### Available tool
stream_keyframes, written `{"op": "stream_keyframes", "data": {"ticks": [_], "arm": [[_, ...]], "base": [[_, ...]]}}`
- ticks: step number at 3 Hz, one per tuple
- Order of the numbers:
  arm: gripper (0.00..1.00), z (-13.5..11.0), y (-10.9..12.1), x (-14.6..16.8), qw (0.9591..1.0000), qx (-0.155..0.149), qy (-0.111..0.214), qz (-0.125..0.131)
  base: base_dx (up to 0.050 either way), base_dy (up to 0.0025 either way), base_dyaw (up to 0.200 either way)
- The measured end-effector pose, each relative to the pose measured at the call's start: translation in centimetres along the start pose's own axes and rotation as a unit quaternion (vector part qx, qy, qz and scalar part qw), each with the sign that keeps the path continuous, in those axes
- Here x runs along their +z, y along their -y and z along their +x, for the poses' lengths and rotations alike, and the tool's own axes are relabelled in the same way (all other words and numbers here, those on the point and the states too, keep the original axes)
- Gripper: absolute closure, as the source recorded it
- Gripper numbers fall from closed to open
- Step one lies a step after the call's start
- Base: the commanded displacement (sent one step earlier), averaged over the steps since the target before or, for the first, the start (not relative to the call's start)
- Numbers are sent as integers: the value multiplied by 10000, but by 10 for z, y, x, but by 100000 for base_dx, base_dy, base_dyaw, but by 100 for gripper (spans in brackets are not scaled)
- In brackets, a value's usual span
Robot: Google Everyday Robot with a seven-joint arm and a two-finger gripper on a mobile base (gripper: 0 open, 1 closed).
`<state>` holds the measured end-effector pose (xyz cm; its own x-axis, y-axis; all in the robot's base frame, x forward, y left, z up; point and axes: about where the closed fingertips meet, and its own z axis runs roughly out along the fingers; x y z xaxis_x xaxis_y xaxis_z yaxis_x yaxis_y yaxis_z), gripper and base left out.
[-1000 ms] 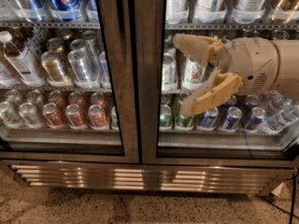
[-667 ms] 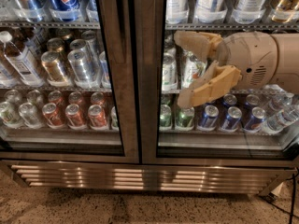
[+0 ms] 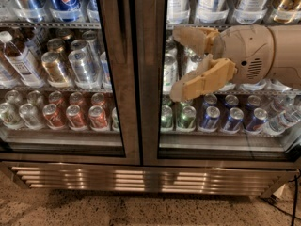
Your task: Open right fridge door
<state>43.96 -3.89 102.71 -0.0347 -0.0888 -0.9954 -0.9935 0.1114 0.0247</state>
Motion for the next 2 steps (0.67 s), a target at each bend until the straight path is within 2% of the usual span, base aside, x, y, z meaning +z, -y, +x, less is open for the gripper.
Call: {"op": "stream_keyframes", "data": {"ticks": [1,2], "arm": [[0,-2,-1,0,9996,-95,176,191],[0,-2,-1,0,9996,-94,175,191]], "base": [[0,0,0],[0,0,0]]}}
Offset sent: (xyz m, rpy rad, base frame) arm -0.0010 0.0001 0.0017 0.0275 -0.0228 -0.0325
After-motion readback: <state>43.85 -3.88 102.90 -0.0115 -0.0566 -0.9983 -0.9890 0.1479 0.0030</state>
